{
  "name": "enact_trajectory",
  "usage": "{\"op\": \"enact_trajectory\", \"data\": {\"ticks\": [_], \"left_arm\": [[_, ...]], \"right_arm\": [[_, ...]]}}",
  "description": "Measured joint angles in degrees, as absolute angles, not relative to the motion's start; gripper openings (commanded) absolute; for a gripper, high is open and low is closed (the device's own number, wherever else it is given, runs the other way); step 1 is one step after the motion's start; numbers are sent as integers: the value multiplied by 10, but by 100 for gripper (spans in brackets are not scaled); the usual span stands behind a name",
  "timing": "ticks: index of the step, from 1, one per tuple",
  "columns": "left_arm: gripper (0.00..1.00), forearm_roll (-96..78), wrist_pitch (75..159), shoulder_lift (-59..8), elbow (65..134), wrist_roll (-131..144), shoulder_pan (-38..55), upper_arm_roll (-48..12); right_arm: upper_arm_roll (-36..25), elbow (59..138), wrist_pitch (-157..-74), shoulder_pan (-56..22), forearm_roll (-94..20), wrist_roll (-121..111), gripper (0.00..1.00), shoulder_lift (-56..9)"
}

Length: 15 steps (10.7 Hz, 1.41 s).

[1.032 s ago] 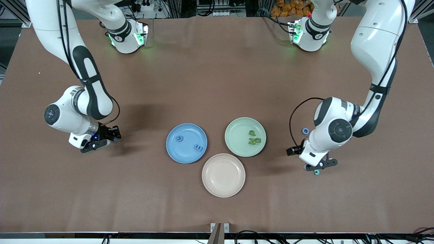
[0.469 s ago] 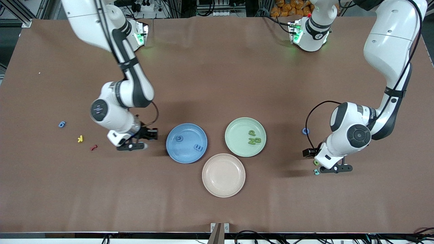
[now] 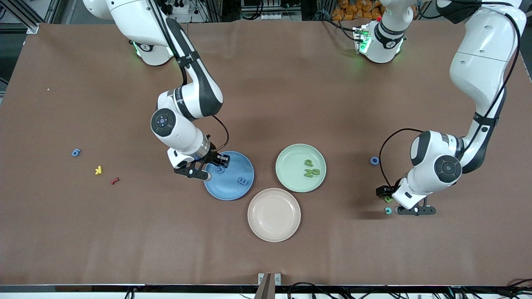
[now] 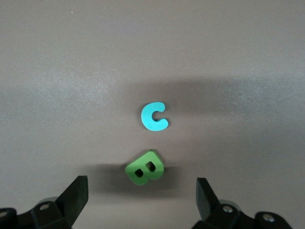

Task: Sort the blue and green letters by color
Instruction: 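Release X on blue plate with the right gripper while the left gripper grasps B, then place B on green plate while the right gripper grasps blue g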

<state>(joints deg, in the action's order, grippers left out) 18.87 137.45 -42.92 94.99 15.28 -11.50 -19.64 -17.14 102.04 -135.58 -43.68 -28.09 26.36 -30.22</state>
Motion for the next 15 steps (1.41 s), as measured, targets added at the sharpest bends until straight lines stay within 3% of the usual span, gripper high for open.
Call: {"op": "enact_trajectory", "data": {"ticks": [4, 5, 6, 7, 8, 12, 15], "left_arm": [[100, 207, 1397, -444, 950, 150, -121, -197], [83, 208, 1398, -445, 950, 150, -121, -197], [48, 208, 1402, -448, 951, 150, -121, -198], [19, 208, 1405, -450, 951, 150, -121, -198], [0, 208, 1407, -452, 952, 150, -121, -198], [0, 208, 1408, -448, 950, 150, -123, -199], [0, 208, 1408, -447, 949, 150, -123, -200]], "right_arm": [[-173, 1011, -1343, -436, -279, 265, 100, -315], [-178, 1011, -1326, -434, -271, 237, 100, -316], [-188, 1013, -1309, -425, -265, 193, 100, -317], [-202, 1020, -1301, -407, -259, 137, 100, -317], [-223, 1031, -1297, -394, -258, 88, 100, -314], [-315, 1107, -1297, -391, -138, 48, 100, -277], [-354, 1166, -1345, -385, -126, 3, 100, -253]]}}
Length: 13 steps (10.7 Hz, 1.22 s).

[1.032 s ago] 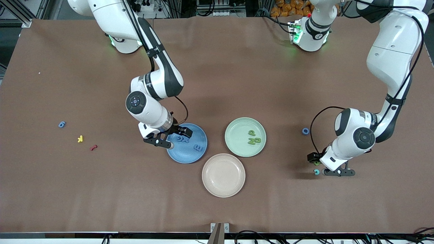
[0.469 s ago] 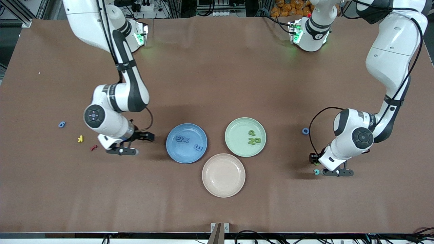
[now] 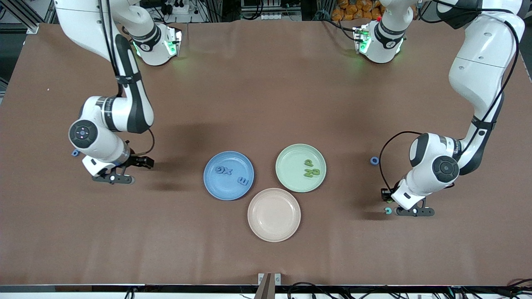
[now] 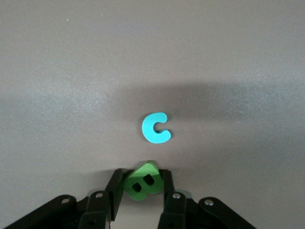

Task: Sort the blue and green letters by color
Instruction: 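Place B on green plate while the right gripper grasps blue g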

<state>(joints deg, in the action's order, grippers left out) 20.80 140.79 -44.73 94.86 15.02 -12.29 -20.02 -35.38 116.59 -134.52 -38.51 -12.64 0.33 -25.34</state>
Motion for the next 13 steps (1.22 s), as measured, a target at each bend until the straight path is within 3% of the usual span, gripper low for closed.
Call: {"op": "enact_trajectory", "data": {"ticks": [3, 8, 13], "left_arm": [[0, 203, 1396, -435, 943, 163, -120, -205], [0, 173, 1339, -389, 942, 307, -48, -212], [0, 146, 1330, -376, 942, 499, 49, -213]], "right_arm": [[-374, 1216, -1417, -323, -125, -62, 100, -249], [-378, 1221, -1426, -85, -218, -300, 100, -246], [-350, 1224, -1427, -75, -330, -310, 100, -263]]}}
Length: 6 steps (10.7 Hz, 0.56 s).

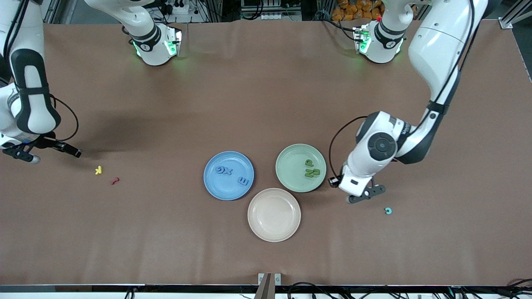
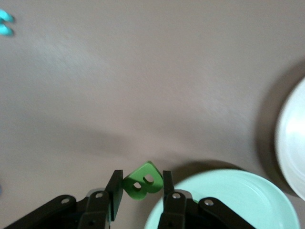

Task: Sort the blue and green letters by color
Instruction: 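Place B on green plate while the right gripper grasps blue g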

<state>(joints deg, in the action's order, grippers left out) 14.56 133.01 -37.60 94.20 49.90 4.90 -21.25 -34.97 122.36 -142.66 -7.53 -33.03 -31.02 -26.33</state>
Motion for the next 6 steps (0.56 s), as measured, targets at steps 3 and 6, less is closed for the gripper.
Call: {"op": "enact_trajectory", "data": {"ticks": [3, 6], "left_arm": [[0, 125, 1330, -376, 942, 567, 95, -211], [99, 119, 1329, -377, 942, 625, 133, -208]], "right_arm": [[-348, 1208, -1440, -73, -342, -315, 100, -319], [-345, 1198, -1445, -58, -347, -326, 100, -347]]}}
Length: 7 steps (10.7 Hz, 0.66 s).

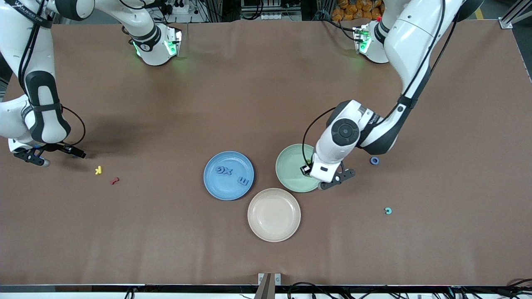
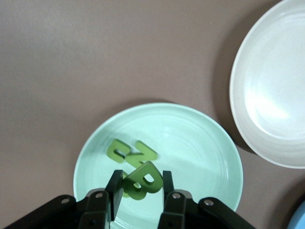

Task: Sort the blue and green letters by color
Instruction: 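Place B on green plate while the right gripper grasps blue g, then carry blue g to blue plate with the right gripper while the left gripper retracts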

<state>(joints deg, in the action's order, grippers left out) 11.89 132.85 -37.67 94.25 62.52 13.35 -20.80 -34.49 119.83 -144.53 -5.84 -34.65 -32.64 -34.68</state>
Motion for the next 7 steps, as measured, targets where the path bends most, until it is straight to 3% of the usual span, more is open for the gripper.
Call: {"op": "enact_trajectory", "data": {"ticks": [1, 2, 3, 4, 7], "left_arm": [[100, 119, 1328, -377, 943, 640, 141, -207], [100, 119, 1327, -378, 944, 642, 143, -207], [100, 119, 1327, -378, 945, 642, 144, -206], [100, 119, 1327, -378, 945, 642, 143, -203], [100, 119, 1327, -377, 945, 620, 131, -199]], "right_arm": [[-338, 1196, -1445, -49, -347, -331, 100, -348], [-333, 1194, -1445, -42, -347, -335, 86, -348], [-331, 1193, -1445, -37, -347, -339, 31, -348], [-330, 1193, -1445, -35, -347, -345, 0, -348], [-331, 1191, -1445, -34, -347, -372, 0, -348]]}}
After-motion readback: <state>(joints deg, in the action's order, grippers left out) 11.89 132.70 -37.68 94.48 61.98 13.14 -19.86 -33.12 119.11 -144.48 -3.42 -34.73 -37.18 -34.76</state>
